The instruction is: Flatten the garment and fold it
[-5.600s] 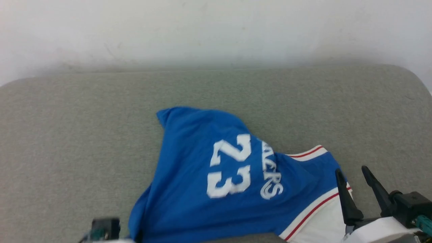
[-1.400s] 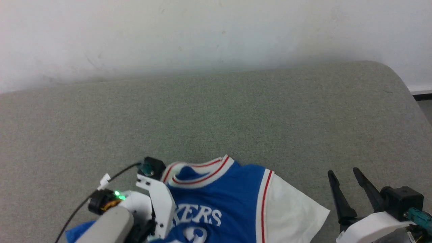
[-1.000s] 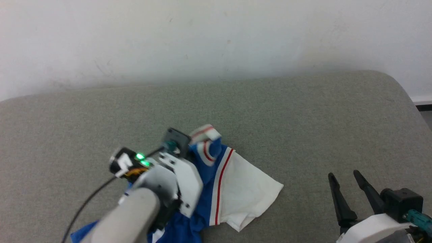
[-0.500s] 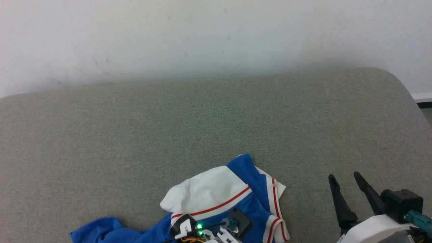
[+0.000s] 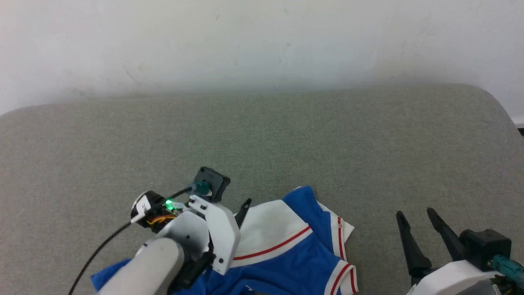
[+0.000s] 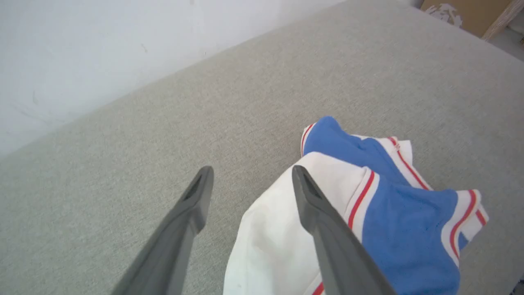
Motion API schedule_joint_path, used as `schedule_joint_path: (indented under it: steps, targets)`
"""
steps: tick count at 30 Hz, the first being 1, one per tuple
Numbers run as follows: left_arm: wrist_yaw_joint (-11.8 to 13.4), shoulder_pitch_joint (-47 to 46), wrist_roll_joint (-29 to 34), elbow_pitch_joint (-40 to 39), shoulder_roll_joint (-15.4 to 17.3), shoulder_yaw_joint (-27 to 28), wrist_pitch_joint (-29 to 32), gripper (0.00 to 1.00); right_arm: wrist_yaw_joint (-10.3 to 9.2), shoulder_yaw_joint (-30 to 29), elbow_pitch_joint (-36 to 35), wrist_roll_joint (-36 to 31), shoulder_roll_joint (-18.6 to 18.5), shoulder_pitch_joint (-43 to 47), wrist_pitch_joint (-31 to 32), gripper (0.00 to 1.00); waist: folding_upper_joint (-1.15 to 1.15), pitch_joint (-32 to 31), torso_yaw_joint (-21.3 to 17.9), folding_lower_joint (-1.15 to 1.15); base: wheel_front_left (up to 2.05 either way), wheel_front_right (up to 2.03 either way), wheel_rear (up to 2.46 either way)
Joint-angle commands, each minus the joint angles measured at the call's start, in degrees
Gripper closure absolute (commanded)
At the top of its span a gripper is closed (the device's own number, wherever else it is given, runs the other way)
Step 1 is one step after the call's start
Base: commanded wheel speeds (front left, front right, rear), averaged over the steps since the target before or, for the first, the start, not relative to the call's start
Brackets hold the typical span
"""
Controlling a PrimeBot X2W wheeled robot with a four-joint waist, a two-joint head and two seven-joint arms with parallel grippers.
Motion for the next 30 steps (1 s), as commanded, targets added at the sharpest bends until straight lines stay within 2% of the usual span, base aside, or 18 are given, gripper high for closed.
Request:
schedule_joint_path:
  steps: [1, 7, 13, 17, 18, 19, 20, 21, 25, 30]
  targets:
    - [-0.62, -0.92, -0.68, 0.94, -0.11, 0.07, 0.45, 0.0, -0.04, 0.26, -0.28, -0.07, 0.14, -0.53, 0.1, 0.0, 0.0, 0.65, -0.27, 0.0, 0.0, 0.0, 0.0]
    - [-5.11, -4.81, -2.81, 10.98, -0.89, -1.97, 5.42, 0.0, -0.04, 0.87, -0.14, -0.13, 0.14, -1.9, -0.16, 0.0, 0.0, 3.02, -1.59, 0.0, 0.0, 0.0, 0.0]
    - [-8.28, -7.08, -1.98, 19.49, -1.36, -5.52, 9.42, 0.0, -0.04, 1.43, 0.73, 0.02, 0.14, -2.65, -0.68, 0.0, 0.0, 4.28, -2.82, 0.0, 0.0, 0.0, 0.0]
    - [-9.54, -8.16, -0.81, 23.49, -1.35, -8.0, 12.07, 0.0, -0.04, 1.56, 1.22, 0.13, 0.14, -3.15, -1.02, 0.0, 0.0, 4.74, -3.26, 0.0, 0.0, 0.0, 0.0]
    - [-9.66, -8.32, -0.81, 24.25, -1.43, -8.23, 12.39, 0.15, -0.04, 1.57, 1.33, 0.16, 0.14, -3.24, -1.1, 0.0, 0.0, 4.79, -3.32, 0.0, 0.0, 0.0, 0.0]
    - [-9.87, -8.5, -0.66, 25.06, -1.39, -8.69, 13.02, 0.6, -0.04, 1.6, 1.45, 0.2, 0.14, -3.3, -1.17, 0.0, 0.0, 4.79, -3.35, 0.0, 0.0, 0.0, 0.0]
    - [-10.07, -8.64, -0.79, 25.65, -1.45, -8.9, 13.39, 0.96, -0.04, 1.62, 1.58, 0.24, 0.14, -3.34, -1.25, 0.0, 0.0, 4.78, -3.37, 0.0, 0.0, 0.0, 0.0]
    - [-10.26, -8.72, -1.12, 26.07, -1.61, -8.91, 13.43, 1.0, -0.04, 1.66, 1.71, 0.28, 0.14, -3.36, -1.33, 0.0, 0.0, 4.71, -3.37, 0.0, 0.0, 0.0, 0.0]
    - [-9.14, -8.44, -3.0, 26.96, -2.14, -6.71, 10.45, 1.0, -0.04, 1.94, 2.31, 0.48, 0.14, -3.34, -1.66, 0.0, 0.0, 3.94, -3.33, 0.0, 0.0, 0.0, 0.0]
    - [-4.06, -9.34, -2.64, 23.95, -1.49, -1.17, -1.17, 1.0, -0.04, 1.41, 2.74, 0.64, 0.14, -2.79, -1.96, 0.0, 0.0, 3.09, -2.46, 0.0, 0.0, 0.0, 0.0]
